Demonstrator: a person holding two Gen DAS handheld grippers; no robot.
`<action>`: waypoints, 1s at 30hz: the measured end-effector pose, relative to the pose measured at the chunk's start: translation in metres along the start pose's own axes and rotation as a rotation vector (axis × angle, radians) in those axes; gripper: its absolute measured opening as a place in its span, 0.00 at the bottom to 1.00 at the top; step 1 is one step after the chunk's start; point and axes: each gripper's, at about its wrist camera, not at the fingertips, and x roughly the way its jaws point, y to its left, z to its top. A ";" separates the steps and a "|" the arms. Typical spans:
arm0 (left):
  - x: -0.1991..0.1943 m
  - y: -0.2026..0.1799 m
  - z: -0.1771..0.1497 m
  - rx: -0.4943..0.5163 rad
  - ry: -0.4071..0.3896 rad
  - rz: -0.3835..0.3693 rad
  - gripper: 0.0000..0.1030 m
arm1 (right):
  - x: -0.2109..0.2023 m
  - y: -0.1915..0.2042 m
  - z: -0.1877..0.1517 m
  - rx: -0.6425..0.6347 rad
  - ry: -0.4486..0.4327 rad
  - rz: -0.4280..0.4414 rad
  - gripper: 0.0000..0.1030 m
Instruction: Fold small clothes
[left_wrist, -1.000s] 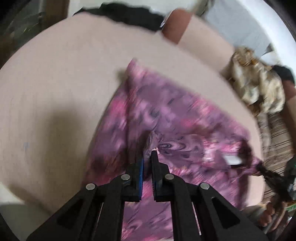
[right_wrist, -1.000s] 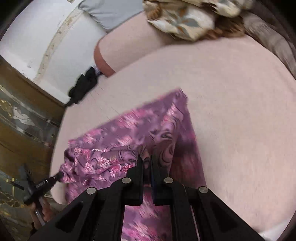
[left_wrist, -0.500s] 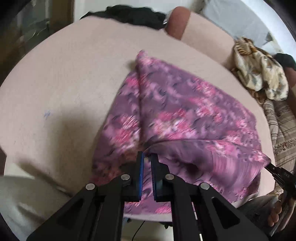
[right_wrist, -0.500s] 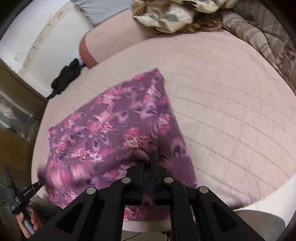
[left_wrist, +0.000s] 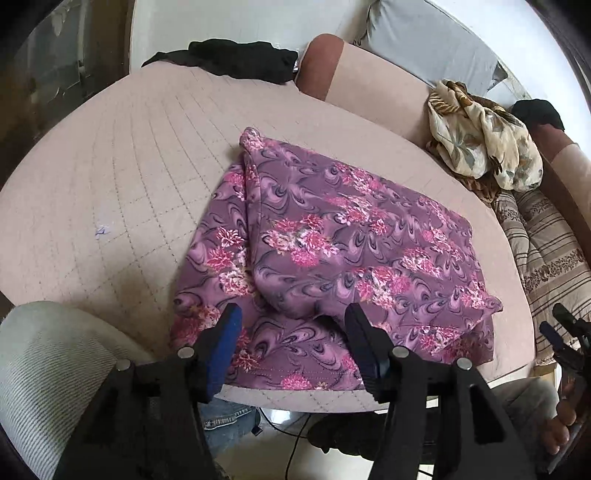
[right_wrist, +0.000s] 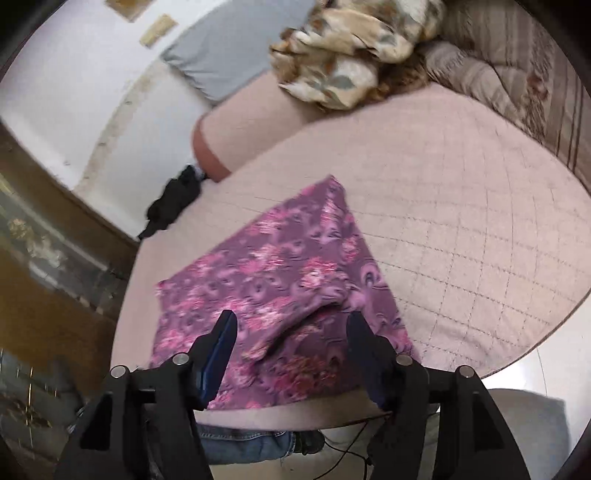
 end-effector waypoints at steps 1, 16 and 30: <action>0.000 -0.002 0.001 0.004 -0.003 -0.008 0.55 | -0.003 0.003 0.001 -0.009 0.003 -0.007 0.65; -0.005 -0.008 0.006 -0.017 -0.079 -0.015 0.56 | 0.007 -0.012 -0.007 0.011 0.040 0.076 0.76; -0.005 -0.029 0.001 0.083 -0.107 0.016 0.60 | 0.018 -0.008 -0.004 0.015 0.071 0.138 0.76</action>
